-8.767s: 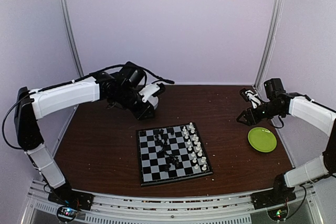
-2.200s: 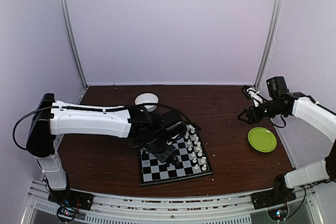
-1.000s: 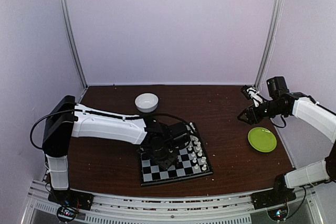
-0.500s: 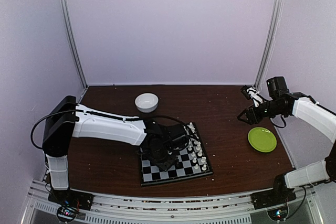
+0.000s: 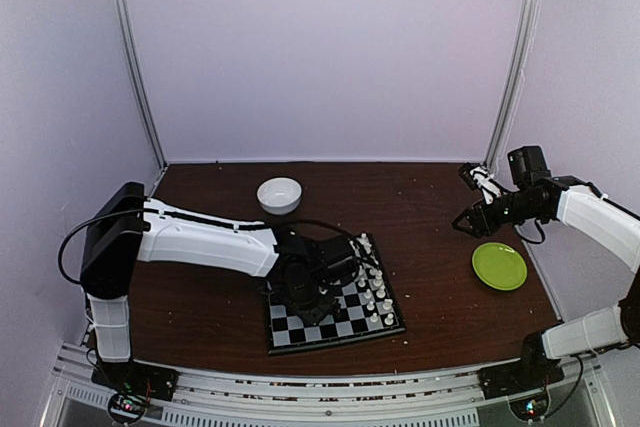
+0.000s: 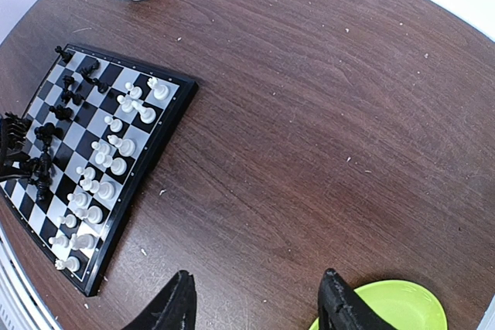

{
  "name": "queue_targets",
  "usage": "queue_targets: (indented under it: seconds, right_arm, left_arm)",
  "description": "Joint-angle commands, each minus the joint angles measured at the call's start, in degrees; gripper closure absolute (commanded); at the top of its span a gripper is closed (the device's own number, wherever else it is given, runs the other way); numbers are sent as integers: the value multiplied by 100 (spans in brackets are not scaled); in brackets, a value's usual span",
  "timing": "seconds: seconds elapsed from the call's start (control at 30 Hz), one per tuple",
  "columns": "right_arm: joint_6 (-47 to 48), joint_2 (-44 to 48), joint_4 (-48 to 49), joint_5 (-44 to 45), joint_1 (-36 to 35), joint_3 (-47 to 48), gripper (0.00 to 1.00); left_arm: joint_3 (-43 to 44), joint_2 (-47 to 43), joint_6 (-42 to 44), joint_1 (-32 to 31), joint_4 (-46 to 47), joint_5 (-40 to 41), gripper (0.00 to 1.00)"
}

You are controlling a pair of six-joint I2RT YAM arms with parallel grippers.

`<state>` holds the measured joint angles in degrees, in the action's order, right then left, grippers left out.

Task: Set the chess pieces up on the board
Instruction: Pick up the bishop from the chess pile.

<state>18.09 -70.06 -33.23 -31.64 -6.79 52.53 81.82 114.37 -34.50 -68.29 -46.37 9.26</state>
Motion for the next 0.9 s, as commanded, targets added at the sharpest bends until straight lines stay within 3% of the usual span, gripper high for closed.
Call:
queue_targets:
  seconds: [0.0,0.17,0.33,0.47,0.73,0.87]
  right_arm:
    - [74,240,-70,85,-42,20,46]
    - [32,517,-295,-562,-50,395,46]
    - [-365,227,-652,-1521,-170,1161,45]
    - [-1036,-300,-597,-1935,-666,1571,45]
    - [-1416,-1936,-1270,-2637,-1850,2720,45]
    - [-1236,-2661,-1892,-2799,-2353,3303,35]
  left_arm:
    - [-350,-376,281,35,-171,236,87]
    - [-1147,-1315,761,44,426,205,88]
    - [-1732,-2119,1221,56,1436,94,88]
    - [-2133,-2625,1371,133,2406,95,88]
    - [-2677,-3134,1571,229,4243,307,87]
    - [-2717,-3091,1714,237,4569,411,87]
